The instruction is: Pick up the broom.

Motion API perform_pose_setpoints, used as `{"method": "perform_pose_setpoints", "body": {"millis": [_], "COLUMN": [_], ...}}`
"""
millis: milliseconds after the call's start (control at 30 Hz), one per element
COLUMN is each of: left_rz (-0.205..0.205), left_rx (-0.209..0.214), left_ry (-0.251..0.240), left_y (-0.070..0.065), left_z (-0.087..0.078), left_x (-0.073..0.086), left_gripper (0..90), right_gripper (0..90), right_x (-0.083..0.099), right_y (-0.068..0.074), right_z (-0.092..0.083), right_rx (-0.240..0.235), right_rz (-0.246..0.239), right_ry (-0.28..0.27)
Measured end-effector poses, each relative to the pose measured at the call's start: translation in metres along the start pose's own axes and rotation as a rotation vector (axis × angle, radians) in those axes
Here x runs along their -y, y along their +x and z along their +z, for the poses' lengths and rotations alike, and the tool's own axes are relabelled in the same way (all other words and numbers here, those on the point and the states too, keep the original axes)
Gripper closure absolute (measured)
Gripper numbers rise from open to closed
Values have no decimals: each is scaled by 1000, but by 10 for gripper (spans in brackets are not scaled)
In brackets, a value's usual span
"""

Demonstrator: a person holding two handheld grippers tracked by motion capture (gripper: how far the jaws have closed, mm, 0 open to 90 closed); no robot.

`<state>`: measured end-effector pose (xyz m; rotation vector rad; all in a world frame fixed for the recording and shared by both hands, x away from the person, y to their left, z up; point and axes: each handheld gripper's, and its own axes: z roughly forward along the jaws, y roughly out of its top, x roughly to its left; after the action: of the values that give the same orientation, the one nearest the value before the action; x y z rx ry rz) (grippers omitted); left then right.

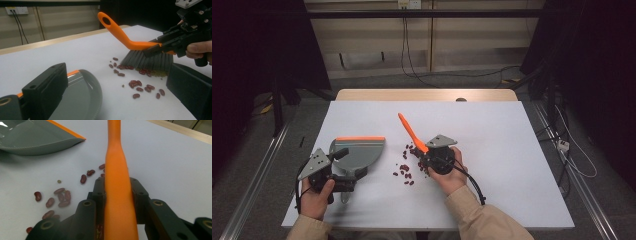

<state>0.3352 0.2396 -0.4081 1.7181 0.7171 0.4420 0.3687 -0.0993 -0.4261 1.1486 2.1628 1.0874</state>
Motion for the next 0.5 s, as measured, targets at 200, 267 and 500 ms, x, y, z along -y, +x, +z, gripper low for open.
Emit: {"method": "perform_pose_setpoints", "body": {"millis": [200,267,500], "left_rz": [2,0,-3], "left_rx": [-2,-4,-5], "left_ry": [0,0,-1], "left_y": [0,1,1], "left_z": [-1,-2,-2], "left_x": [0,0,0], "left_gripper": [36,36,36], "right_gripper": [713,713,713], "right_x": [-1,-2,-9], "right_y": [-1,-4,-24], "right_z": [-2,-4,-16], "right_rx": [1,0,-15], "right_rz": [-13,-1,38], "right_ry": [-5,-15,-74]}}
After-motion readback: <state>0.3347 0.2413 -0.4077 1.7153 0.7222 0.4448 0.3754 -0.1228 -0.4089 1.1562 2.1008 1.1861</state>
